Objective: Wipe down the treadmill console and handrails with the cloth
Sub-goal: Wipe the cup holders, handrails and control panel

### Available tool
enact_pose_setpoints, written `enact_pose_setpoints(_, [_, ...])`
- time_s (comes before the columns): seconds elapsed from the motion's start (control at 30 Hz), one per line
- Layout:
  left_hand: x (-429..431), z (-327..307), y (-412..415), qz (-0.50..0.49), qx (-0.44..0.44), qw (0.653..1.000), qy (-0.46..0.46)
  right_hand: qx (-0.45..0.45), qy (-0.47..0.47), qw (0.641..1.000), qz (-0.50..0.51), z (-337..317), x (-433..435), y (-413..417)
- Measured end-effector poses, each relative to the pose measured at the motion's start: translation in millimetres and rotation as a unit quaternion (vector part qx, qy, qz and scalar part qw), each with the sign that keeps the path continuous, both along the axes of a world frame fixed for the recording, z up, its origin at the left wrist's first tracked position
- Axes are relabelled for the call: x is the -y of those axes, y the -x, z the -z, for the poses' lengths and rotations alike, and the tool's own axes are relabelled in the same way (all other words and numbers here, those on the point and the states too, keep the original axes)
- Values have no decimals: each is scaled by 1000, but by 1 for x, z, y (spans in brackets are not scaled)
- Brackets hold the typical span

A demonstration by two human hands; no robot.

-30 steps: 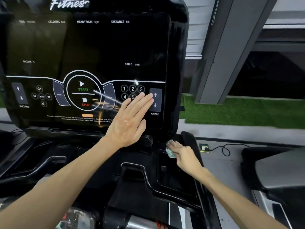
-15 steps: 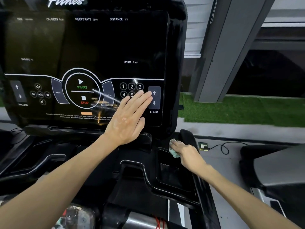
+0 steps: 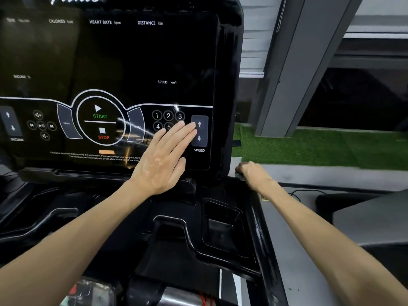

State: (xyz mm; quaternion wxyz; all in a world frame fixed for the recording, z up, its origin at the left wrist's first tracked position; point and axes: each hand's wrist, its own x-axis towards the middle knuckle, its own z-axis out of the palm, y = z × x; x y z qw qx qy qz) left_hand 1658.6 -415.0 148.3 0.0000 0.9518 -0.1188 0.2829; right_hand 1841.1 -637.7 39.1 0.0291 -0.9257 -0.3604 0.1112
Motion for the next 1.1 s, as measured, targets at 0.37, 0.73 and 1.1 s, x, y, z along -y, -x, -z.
enact_pose_setpoints(0.37, [0, 0, 0, -1, 0, 1000, 3, -143, -89, 984, 66, 22, 7, 9])
enact_pose_setpoints(0.73, [2, 0, -1, -1, 9, 1000, 12, -78, -176, 981, 9, 38, 43, 69])
enact_pose_setpoints(1.1, [-1, 0, 0, -1, -1, 1000, 0, -60, -112, 989, -79, 16, 3, 47])
